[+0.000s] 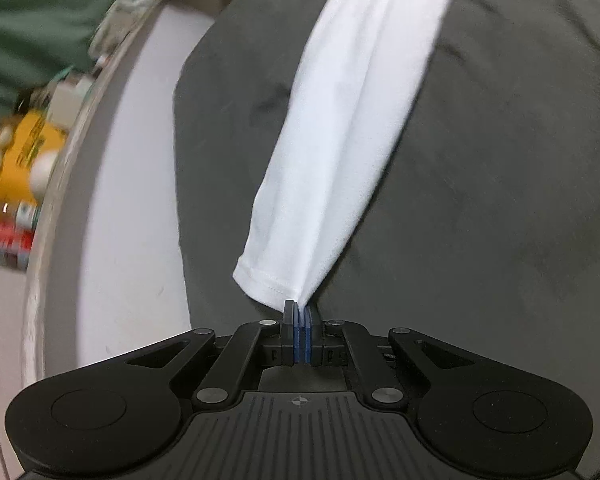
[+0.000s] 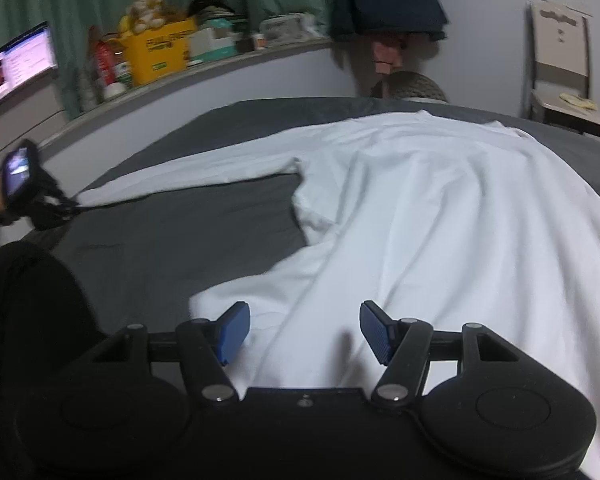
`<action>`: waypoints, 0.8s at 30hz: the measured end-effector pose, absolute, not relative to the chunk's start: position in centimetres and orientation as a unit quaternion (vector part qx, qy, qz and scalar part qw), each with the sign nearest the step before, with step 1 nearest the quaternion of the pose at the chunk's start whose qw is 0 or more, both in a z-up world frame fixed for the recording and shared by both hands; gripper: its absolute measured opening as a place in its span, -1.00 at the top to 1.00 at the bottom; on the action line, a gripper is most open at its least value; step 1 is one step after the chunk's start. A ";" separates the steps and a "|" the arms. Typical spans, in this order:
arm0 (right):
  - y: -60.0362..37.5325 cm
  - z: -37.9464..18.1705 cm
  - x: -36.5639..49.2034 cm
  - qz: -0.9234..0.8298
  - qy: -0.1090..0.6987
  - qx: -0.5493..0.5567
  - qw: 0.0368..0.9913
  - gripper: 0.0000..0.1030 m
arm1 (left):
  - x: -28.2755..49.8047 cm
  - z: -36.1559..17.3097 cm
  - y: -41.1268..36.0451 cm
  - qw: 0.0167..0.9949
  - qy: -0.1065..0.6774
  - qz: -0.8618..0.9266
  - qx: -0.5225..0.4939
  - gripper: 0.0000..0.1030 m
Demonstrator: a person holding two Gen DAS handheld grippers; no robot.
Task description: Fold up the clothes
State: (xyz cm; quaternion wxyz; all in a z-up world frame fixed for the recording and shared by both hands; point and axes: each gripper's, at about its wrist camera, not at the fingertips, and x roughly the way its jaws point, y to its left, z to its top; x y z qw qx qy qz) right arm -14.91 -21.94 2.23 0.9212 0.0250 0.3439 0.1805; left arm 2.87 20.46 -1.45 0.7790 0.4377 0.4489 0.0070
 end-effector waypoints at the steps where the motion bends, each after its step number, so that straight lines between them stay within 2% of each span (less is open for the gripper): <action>1: -21.7 2.5 -15.1 0.194 0.342 0.020 0.919 -0.23 | 3.1 -1.1 20.4 0.788 0.451 0.020 0.418 0.83; 2: -21.3 2.7 -15.2 0.207 0.340 0.012 0.917 -0.25 | 3.2 -0.4 20.5 0.802 0.452 0.029 0.390 0.73; 3: -20.8 2.9 -15.2 0.216 0.336 0.003 0.917 -0.25 | 3.1 0.5 20.5 0.818 0.445 0.038 0.363 0.43; 4: -20.1 2.9 -15.1 0.228 0.337 -0.004 0.914 -0.25 | 2.8 1.7 20.2 0.837 0.427 0.047 0.340 -0.14; 5: -19.4 2.9 -15.0 0.241 0.336 -0.012 0.910 -0.25 | 2.5 2.8 19.9 0.855 0.408 0.056 0.317 -0.47; 6: -18.6 2.9 -14.8 0.251 0.337 -0.018 0.907 -0.25 | 2.2 4.0 19.4 0.872 0.386 0.058 0.295 -0.92; 8: -16.9 2.7 -14.3 0.266 0.339 -0.032 0.902 -0.25 | 1.2 6.4 17.9 0.902 0.343 0.041 0.258 -0.98; 12: -13.6 1.2 -12.6 0.249 0.379 -0.060 0.889 -0.20 | -0.8 9.8 14.8 0.929 0.322 -0.003 0.184 -0.98; 16: -11.7 -1.1 -11.2 0.196 0.421 -0.074 0.882 -0.01 | -2.5 11.4 11.4 0.940 0.297 -0.047 0.159 -0.98; 18: -10.9 -1.4 -11.8 0.181 0.395 -0.104 0.895 0.35 | -2.7 11.4 10.0 0.939 0.298 -0.061 0.162 -0.98; 19: -10.6 -1.4 -12.1 0.178 0.386 -0.117 0.898 0.68 | -2.8 11.2 9.4 0.937 0.301 -0.068 0.165 -0.98; 20: -10.9 -1.1 -12.3 0.185 0.383 -0.103 0.899 0.85 | -2.9 11.1 8.9 0.934 0.306 -0.076 0.168 -0.98; 24: -12.5 0.7 -13.6 0.293 0.358 -0.018 0.886 0.88 | -2.7 11.0 7.1 0.918 0.349 -0.128 0.137 -0.98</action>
